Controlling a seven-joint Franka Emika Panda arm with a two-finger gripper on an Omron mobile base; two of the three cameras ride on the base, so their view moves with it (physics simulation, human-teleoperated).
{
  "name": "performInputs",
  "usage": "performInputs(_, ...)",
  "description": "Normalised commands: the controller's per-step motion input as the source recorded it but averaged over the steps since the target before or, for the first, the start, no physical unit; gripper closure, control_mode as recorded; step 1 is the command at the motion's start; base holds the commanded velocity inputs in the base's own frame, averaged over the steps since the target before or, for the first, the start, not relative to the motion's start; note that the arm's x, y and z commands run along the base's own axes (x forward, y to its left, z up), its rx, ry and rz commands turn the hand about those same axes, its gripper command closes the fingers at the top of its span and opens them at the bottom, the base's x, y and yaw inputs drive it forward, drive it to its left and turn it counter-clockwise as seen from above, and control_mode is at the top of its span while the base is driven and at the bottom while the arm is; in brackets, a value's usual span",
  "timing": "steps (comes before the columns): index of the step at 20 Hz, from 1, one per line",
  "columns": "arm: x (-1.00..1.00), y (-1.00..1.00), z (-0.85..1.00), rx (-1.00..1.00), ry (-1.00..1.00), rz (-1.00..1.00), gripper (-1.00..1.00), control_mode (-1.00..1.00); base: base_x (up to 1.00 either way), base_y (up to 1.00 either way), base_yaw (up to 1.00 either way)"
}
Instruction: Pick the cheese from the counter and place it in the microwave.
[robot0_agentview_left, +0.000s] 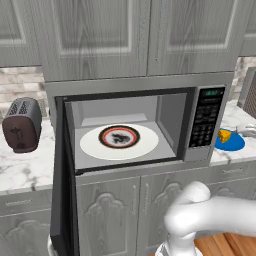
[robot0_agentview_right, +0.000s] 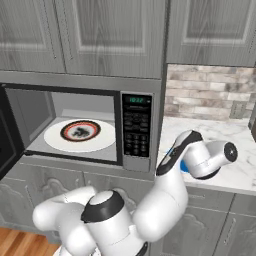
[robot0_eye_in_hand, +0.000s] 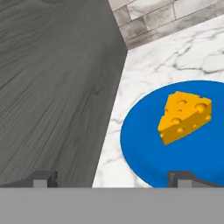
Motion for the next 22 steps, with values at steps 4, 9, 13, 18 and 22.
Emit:
performInputs(4,0.24,0.00,-0.09,-0.03,0.18,-0.13,-1.00,-1.00,0.00,0.00,0.00)
performInputs(9,0.21,0.00,-0.16,0.00,0.13,-0.12,-1.00,-1.00,0.00,0.00,0.00)
performInputs(13,0.23,0.00,-0.27,0.00,0.07,-0.11,-1.00,-1.00,0.00,0.00,0.00)
performInputs(18,0.35,0.00,-0.24,-0.02,0.01,-0.08,-1.00,-1.00,0.00,0.00,0.00)
performInputs(22,0.38,-0.09,-0.20,0.00,0.02,-0.06,-1.00,-1.00,0.00,0.00,0.00)
